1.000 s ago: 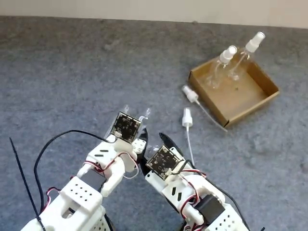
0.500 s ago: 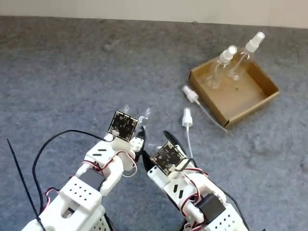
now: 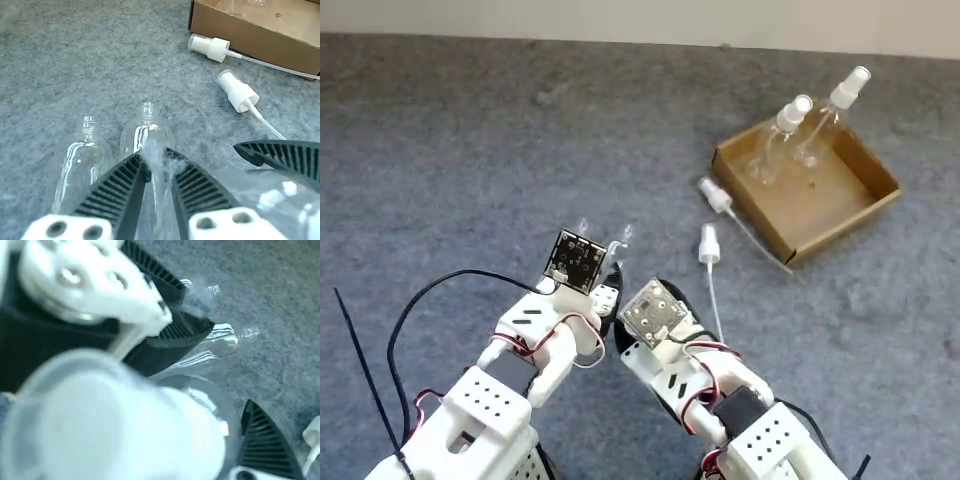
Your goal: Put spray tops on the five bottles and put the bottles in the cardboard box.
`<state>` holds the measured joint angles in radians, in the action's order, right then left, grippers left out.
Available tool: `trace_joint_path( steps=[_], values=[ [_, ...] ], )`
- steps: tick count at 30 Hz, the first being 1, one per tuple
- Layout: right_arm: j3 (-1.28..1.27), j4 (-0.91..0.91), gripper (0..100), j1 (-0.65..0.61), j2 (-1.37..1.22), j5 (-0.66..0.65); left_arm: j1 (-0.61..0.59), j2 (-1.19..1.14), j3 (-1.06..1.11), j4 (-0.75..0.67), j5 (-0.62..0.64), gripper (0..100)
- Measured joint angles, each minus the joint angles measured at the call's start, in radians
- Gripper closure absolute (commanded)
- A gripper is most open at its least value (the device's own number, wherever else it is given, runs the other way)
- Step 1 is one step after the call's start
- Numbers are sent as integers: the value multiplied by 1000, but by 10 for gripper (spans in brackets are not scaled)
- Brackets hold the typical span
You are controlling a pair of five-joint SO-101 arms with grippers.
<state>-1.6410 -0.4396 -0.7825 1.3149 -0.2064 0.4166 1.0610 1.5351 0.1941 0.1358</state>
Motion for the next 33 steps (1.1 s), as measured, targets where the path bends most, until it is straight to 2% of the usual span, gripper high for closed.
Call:
trace_joint_path(
  steps=[7,12,24,33],
  values=[
    [0,98,736,0,-104,0,0,0,0,0,-43,995],
    [0,155,817,11,-186,0,-55,0,0,0,-51,995],
    [0,158,825,52,-157,0,-66,0,20,0,-51,995],
    [80,-34,826,132,-60,3,-66,0,20,0,-52,995]
  ],
)
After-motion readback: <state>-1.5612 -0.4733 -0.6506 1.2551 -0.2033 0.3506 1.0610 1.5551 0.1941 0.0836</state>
